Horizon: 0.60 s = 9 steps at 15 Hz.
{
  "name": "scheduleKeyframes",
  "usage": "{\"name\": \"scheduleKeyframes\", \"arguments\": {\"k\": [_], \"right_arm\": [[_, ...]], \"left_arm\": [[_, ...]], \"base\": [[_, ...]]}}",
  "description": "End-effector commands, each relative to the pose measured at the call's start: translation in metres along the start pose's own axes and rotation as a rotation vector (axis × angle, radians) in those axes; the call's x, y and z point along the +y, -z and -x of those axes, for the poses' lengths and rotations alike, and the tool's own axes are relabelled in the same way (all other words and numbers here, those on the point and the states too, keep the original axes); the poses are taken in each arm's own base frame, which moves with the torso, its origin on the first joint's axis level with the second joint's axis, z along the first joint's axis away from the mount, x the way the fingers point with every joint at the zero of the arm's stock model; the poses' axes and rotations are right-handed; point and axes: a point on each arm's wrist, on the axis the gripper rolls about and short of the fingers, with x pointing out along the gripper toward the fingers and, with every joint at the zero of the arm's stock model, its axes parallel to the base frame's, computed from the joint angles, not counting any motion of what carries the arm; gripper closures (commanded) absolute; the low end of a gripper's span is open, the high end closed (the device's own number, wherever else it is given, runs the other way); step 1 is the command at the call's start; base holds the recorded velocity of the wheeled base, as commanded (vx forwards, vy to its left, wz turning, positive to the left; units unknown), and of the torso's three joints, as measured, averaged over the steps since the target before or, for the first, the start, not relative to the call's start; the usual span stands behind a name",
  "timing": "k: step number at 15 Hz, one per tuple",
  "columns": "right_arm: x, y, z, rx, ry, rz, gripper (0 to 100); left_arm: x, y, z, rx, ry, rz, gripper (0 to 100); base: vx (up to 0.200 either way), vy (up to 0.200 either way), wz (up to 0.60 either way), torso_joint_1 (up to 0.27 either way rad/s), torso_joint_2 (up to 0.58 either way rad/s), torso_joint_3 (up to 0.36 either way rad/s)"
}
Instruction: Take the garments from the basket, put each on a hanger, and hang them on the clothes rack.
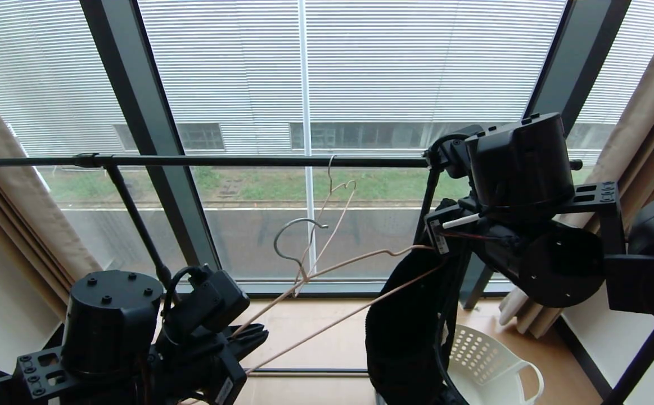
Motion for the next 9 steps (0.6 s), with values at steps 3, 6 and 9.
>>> {"name": "scheduleKeyframes", "arguments": {"k": [3, 6, 9], "right_arm": [[-0.001, -0.002, 0.004, -0.011, 0.021, -0.004, 100], [0.012, -0.001, 0.016, -0.026, -0.028, 0.017, 100], [0.027, 0.003, 0.023, -0.032, -0.069, 0.046, 100]], "left_arm": [[0.006, 0.001, -0.010, 0.035, -0.051, 0.012, 100], [0.007, -0.001, -0.017, 0.040, -0.068, 0.011, 100], [0.007, -0.004, -0.021, 0.031, -0.066, 0.011, 100]], "base": [[0.000, 0.000, 0.00, 0.000, 0.00, 0.000], [0.000, 0.000, 0.00, 0.000, 0.00, 0.000], [0.000, 0.000, 0.00, 0.000, 0.00, 0.000]]}}
